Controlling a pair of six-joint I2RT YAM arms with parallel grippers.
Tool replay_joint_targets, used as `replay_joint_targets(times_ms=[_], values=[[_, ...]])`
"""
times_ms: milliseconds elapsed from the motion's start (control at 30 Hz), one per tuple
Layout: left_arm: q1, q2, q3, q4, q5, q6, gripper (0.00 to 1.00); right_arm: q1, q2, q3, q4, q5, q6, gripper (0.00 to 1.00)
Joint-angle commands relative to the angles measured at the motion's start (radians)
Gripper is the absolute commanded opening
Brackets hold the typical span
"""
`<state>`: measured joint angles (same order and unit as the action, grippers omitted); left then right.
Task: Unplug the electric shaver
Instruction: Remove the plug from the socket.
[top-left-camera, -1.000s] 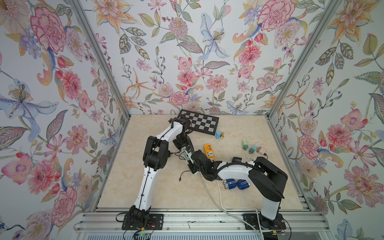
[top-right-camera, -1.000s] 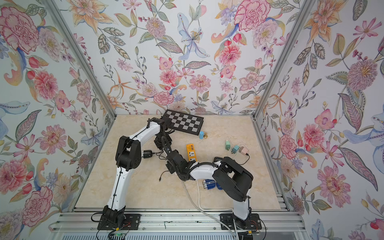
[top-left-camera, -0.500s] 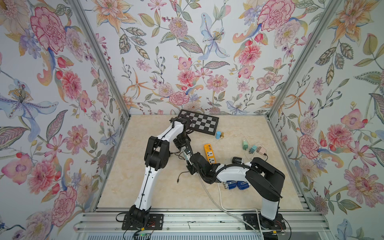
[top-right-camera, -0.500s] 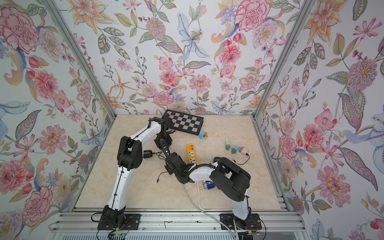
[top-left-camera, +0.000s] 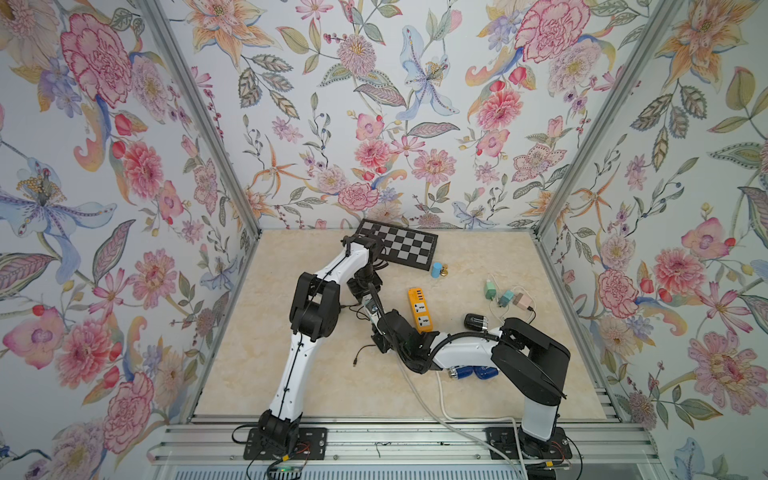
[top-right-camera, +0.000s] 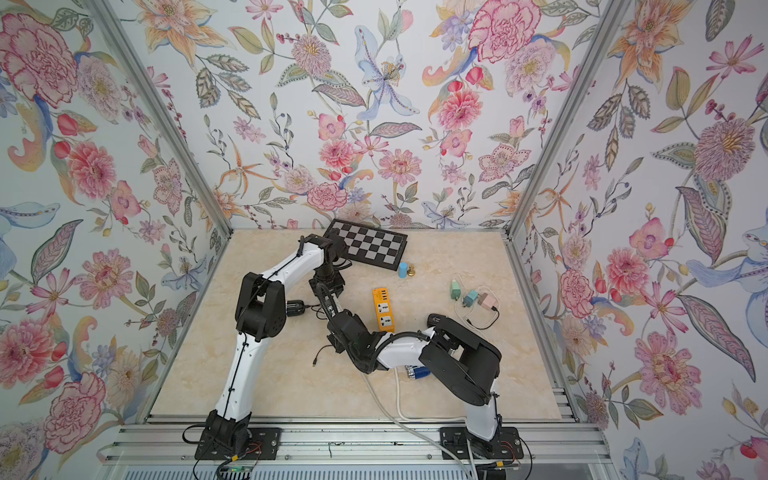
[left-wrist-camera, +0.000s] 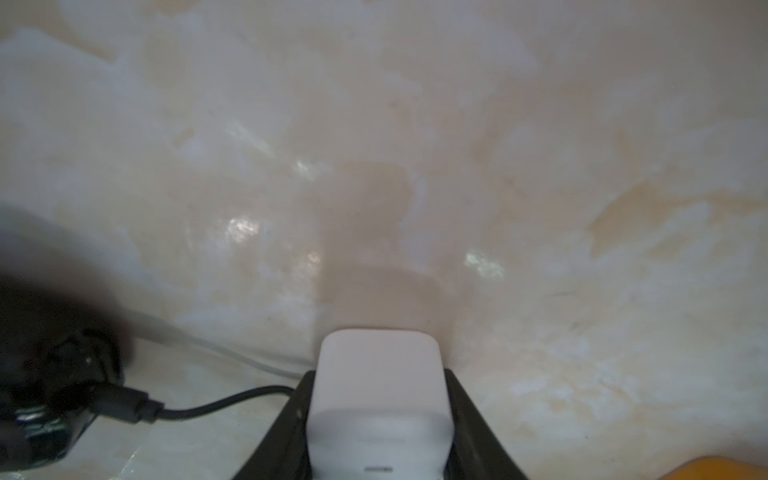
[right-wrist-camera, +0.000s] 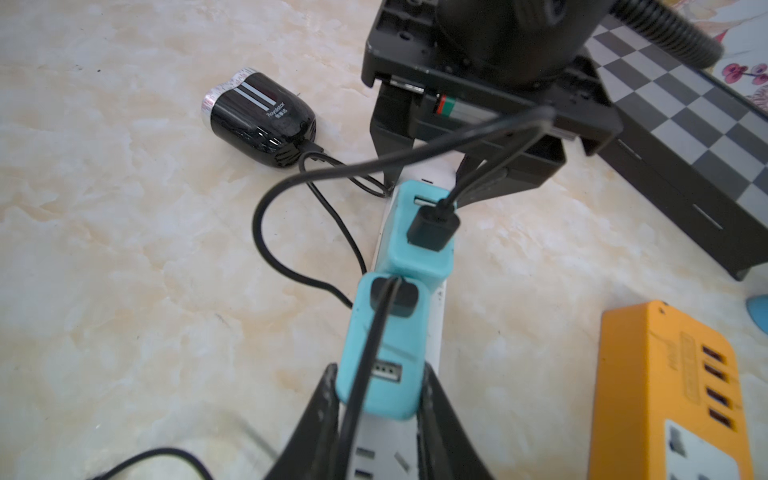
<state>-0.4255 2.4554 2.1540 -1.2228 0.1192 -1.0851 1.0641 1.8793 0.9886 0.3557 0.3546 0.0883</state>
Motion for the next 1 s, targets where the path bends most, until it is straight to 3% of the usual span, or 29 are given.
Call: replay_joint_targets(times_ms=[0,267,467,633,967], values=[[-0.027,0.050,-0.007,0.020,0.008,-0.025,0.05,-0.018,-0.052,-0.015,0.127,-0.118,0.060,0.09],[-0.028,0.048,-0.012,0.021,0.001,-0.031,0.05,-0.048,-0.051,-0.064,0.252,-0.269,0.171,0.08],[-0.030,0.046,-0.019,0.032,0.008,-0.042,0.04,0.065,-0.025,0.020,0.103,-0.064,-0.075,0.07],[-0.032,0.048,-0.014,0.036,0.013,-0.044,0.02,0.081,-0.033,0.015,0.107,0.027,-0.128,0.07],[-0.039,0.043,-0.031,0.042,0.004,-0.045,0.01,-0.032,-0.100,-0.058,0.208,-0.211,0.162,0.07]])
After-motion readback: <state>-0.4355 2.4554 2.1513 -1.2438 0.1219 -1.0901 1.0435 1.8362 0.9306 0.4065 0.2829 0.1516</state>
